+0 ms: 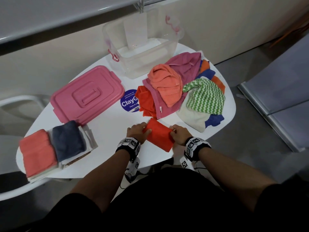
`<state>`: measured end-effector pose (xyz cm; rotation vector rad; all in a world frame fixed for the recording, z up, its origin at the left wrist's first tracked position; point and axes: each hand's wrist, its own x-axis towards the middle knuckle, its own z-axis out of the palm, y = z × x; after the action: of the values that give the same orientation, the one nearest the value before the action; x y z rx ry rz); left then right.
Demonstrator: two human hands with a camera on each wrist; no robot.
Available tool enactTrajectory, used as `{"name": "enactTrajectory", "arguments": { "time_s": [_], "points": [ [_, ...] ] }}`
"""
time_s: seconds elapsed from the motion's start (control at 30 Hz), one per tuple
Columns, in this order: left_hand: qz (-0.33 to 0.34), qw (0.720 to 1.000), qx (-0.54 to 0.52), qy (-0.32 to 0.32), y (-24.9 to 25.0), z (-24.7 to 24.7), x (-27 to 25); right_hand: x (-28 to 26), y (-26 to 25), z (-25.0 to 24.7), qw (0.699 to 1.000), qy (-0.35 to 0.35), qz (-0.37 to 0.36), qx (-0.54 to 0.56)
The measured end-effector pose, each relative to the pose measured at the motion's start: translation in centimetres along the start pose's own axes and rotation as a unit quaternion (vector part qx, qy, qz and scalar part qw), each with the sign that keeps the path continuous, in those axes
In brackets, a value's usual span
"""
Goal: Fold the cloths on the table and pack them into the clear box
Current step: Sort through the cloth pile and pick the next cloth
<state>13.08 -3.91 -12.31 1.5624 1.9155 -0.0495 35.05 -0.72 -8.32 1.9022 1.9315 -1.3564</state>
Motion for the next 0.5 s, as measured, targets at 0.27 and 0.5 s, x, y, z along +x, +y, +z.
{"name": "enactTrajectory", "arguments": {
  "time_s": [0.27, 0.5],
  "points": [
    [-0.068, 0.997, -0.032, 0.035, 0.8, 0.4, 0.1, 0.7, 0.5, -0.5, 0.978, 0.041, -0.034, -0.201],
    [-0.145, 0.980, -0.132, -0.038, 2.2, -0.1, -0.6, 2.2, -0.3, -1.1, 0.978, -0.044, -0.110, -0.170]
  ]
}}
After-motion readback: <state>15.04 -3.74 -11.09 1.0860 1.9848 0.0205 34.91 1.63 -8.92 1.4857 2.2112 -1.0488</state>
